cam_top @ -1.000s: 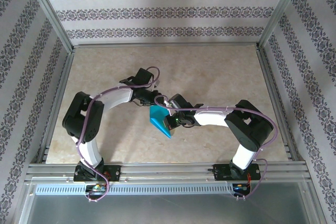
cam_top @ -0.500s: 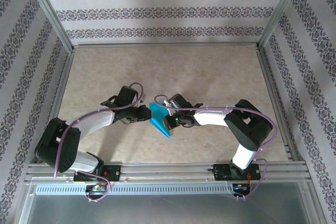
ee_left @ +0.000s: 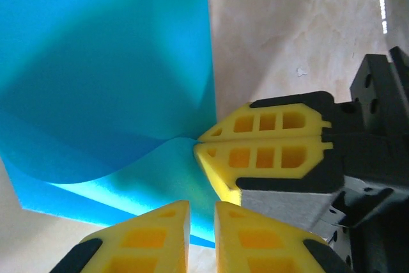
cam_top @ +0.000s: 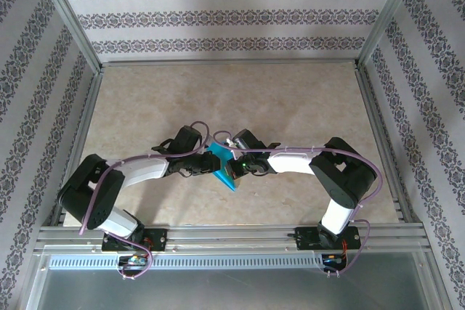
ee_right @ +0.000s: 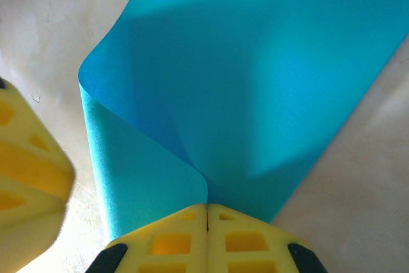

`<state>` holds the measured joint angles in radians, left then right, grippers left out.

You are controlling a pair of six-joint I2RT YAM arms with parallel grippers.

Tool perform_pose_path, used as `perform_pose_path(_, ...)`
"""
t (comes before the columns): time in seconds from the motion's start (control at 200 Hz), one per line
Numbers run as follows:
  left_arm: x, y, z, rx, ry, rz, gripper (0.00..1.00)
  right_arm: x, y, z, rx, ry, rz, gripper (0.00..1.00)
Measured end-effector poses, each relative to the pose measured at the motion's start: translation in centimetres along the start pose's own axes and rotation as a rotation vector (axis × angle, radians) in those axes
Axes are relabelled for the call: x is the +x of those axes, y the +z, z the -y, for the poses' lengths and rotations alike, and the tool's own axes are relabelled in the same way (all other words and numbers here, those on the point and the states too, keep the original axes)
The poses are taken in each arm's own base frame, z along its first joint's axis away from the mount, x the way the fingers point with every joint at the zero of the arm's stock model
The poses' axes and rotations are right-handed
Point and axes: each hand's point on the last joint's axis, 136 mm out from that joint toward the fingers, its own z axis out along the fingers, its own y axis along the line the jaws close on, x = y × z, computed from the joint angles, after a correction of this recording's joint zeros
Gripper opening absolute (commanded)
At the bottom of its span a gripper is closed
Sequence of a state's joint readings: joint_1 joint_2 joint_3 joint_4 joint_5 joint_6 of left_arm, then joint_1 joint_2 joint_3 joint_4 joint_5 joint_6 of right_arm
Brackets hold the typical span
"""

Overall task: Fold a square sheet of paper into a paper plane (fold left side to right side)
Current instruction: Third fold the triangle at the center of the table.

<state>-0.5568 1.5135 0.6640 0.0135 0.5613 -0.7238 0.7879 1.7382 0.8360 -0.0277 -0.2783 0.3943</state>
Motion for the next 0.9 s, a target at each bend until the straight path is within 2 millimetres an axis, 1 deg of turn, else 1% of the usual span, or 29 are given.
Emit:
perform_pose_path(0.175,-0.1,0.7,-0.5,-0.007,-0.012,-0.002,0.18,0.0,0.0,0.0,0.0,0.0,-0.001,0.0)
perform_pose_path(0.62,0.1,1.5,-1.8,-0.051,-0.032,-0.01,0.18,0.0,0.0,0.0,0.002,0.001,-0.004,0.0)
perform_pose_path(0.899,0.4,1.6,-2.5,-0.069,-0.039,-0.012,0.18,0.0,0.0,0.0,0.003,0.001,-0.005,0.0)
